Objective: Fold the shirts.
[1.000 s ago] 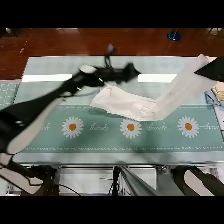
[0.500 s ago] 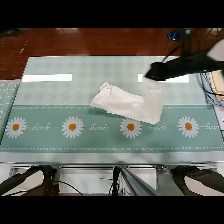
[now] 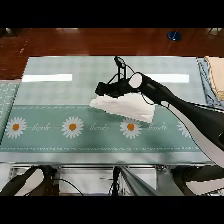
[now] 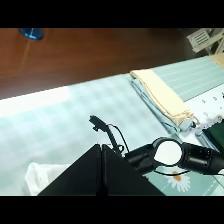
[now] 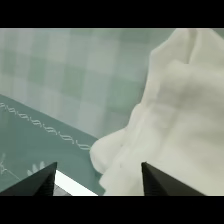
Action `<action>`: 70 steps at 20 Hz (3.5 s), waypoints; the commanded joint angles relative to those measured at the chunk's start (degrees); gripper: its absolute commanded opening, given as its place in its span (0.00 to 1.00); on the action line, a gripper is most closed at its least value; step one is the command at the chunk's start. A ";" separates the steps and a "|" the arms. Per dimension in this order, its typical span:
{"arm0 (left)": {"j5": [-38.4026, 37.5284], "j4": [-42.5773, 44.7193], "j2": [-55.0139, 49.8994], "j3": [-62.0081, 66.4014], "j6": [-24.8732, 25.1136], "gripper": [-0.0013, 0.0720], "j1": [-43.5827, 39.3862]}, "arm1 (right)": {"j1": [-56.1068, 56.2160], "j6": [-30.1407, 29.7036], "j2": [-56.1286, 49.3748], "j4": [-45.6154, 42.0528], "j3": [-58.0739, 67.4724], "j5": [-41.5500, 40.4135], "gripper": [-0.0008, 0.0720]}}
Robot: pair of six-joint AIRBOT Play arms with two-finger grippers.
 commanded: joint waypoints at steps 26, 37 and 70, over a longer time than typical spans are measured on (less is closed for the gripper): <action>-0.76 18.58 -6.54 -10.97 0.13 0.66 -7.52 | -38.01 -8.39 20.44 2.91 -36.22 14.93 0.83; -0.74 18.58 -6.54 -10.97 -0.94 0.66 -7.52 | -32.96 -26.88 17.18 29.46 -29.90 11.82 0.05; 1.51 18.80 -8.00 -10.95 -2.21 0.66 -7.50 | -90.71 -4.20 30.47 -51.98 2.21 63.63 0.05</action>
